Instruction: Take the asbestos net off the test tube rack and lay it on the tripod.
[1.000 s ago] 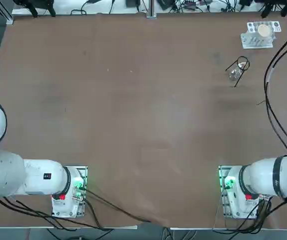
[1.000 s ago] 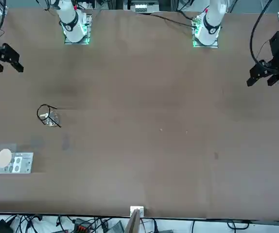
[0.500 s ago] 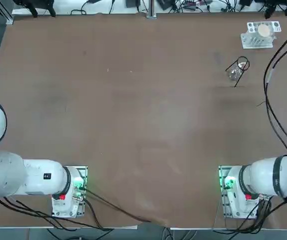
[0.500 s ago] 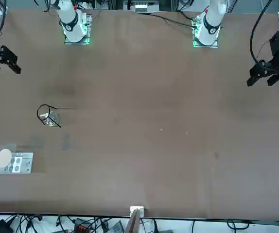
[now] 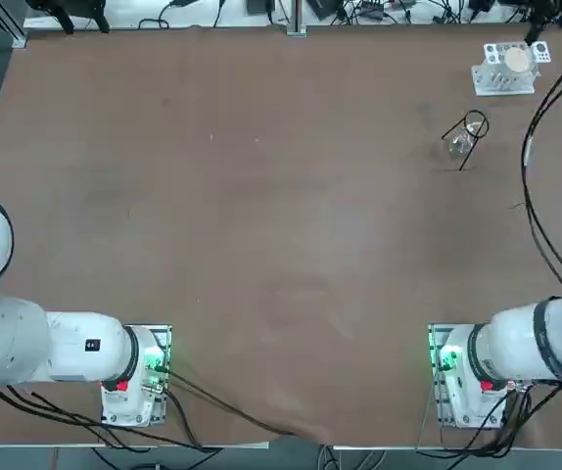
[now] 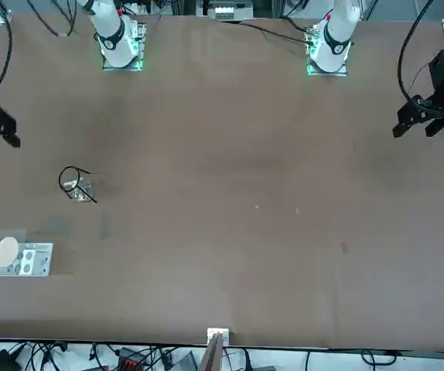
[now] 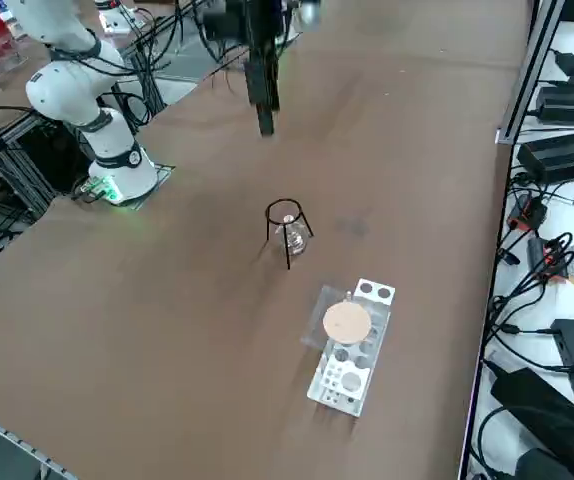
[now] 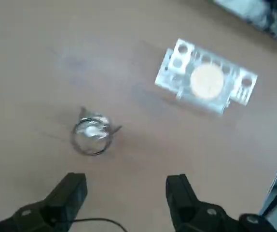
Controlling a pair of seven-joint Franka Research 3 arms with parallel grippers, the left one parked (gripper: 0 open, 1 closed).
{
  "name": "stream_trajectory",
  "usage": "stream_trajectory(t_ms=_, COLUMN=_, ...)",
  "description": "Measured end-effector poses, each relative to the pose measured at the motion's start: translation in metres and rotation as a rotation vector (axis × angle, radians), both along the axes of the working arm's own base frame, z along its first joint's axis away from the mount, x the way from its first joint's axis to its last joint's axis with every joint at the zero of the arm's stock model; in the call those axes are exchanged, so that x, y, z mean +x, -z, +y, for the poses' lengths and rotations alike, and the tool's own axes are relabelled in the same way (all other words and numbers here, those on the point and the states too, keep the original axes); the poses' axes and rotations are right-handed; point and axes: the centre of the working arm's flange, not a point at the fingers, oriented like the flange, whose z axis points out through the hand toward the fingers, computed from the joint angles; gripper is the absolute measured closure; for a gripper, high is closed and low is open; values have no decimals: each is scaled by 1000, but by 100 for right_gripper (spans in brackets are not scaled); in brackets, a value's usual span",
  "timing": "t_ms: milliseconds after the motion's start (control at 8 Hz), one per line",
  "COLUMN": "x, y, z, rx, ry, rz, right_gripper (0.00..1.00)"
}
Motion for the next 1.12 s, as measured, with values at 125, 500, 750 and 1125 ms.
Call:
stream_trajectory(t_ms=125, x=4, y=28, z=-18, rx=-20, ry=-114, rz=-19, right_gripper=0)
stream_trajectory(t_ms=500, x=12, y=85, z=-63, rx=-107, ry=-468, rz=-43, right_gripper=0)
stream_trajectory(t_ms=750, x=20, y=123, z=-107, rx=-189, ry=-634, rz=-67, right_gripper=2)
stream_trajectory(t_ms=1125, x=33, y=175, z=-135, rx=-311, ry=-868, rz=-89, right_gripper=5)
